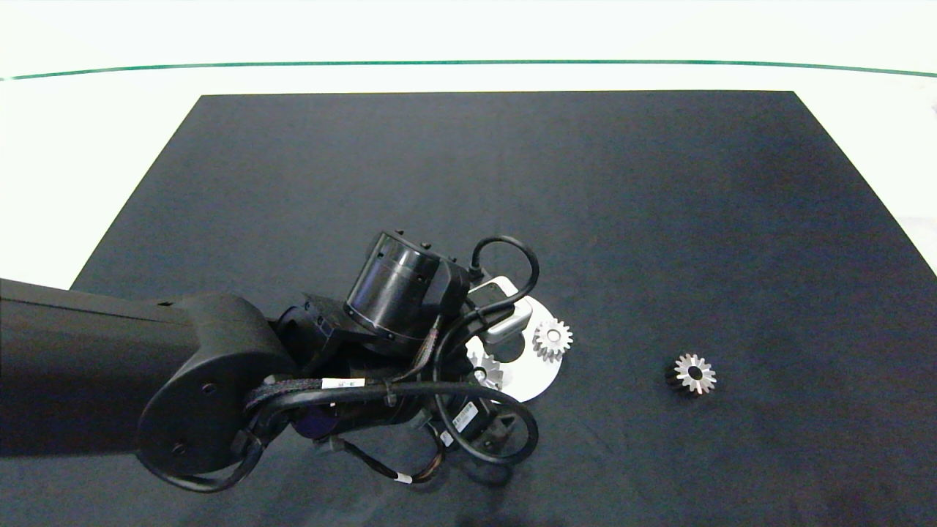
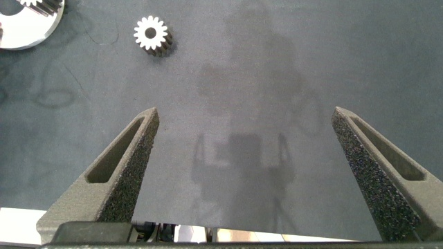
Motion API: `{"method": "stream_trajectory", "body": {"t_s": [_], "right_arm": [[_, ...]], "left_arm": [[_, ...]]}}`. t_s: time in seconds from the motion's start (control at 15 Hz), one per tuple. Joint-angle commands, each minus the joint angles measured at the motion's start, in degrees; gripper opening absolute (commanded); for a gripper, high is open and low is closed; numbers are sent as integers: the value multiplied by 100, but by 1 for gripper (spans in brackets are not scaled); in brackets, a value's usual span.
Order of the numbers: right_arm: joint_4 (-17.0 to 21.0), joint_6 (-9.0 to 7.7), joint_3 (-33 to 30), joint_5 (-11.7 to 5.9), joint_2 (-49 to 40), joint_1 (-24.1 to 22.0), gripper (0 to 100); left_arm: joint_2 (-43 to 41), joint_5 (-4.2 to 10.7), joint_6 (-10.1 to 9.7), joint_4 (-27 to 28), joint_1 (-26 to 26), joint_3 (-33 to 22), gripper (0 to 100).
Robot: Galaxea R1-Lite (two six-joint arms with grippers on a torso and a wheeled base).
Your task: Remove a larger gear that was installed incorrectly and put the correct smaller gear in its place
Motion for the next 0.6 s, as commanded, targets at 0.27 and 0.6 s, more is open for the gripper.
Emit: {"method": "stream_trajectory", "body": {"t_s": [0.27, 0.6], "right_arm": [[13, -3, -8, -9, -59, 3, 100], [13, -3, -8, -9, -50, 3, 100]], "left_arm": [[27, 18, 11, -10, 13, -6, 89], [27, 44, 11, -10, -4, 12, 78]]}}
